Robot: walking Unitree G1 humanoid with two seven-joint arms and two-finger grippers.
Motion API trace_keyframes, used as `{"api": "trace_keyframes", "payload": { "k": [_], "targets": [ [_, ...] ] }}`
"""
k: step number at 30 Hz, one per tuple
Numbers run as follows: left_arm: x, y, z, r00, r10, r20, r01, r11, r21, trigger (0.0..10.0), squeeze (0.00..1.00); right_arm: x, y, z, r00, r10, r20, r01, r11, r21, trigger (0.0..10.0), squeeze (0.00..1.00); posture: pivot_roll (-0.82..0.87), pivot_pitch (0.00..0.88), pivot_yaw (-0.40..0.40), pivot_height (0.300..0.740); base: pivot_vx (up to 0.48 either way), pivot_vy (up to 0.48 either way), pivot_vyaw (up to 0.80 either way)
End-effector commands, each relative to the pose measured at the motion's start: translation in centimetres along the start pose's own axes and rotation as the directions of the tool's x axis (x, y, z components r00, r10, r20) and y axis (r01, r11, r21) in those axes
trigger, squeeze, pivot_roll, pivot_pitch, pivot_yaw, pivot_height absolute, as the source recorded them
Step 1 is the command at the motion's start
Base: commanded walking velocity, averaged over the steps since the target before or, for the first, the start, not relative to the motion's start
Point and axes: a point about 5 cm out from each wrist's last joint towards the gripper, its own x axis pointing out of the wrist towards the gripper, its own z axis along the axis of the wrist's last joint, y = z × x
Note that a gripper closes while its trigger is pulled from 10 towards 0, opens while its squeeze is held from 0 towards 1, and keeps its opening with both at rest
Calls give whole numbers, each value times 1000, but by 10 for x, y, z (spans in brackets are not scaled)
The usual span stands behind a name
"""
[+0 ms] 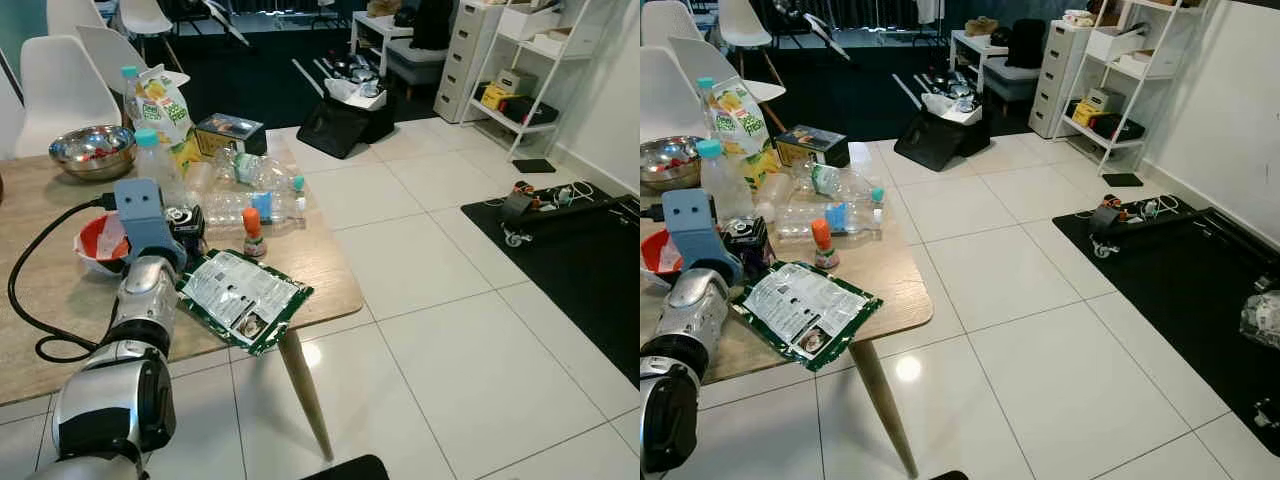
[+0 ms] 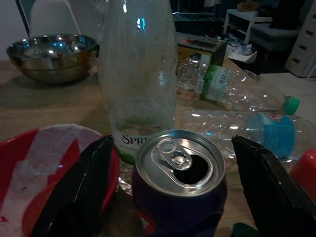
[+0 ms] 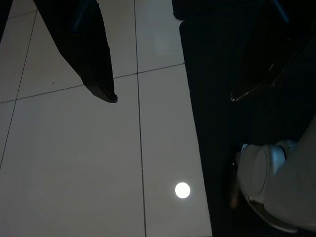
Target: Restocking fridge
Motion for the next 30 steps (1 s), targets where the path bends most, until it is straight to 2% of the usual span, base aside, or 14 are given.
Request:
{"api": "trace_keyframes", "payload": {
  "k": [1, 9, 30],
  "targets": [
    [2, 5, 5, 1000, 4, -5, -4, 1000, 23, 10000, 0, -1, -4, -7, 1000, -9, -16, 9, 1000, -13, 10000, 0, 20, 0, -57, 740, 0, 0, 0],
    [1, 11, 6, 1000, 13, -4, -13, 999, 30, 10000, 0, -2, -4, -17, 999, -5, -35, 4, 1000, -25, 10000, 0, 9, 0, -56, 740, 0, 0, 0],
    [0, 13, 5, 1000, 7, -7, -7, 998, 63, 10000, 0, -6, -4, -38, 998, -3, -64, -2, 997, -73, 10000, 0, -36, 0, -73, 740, 0, 0, 0]
  ]
}}
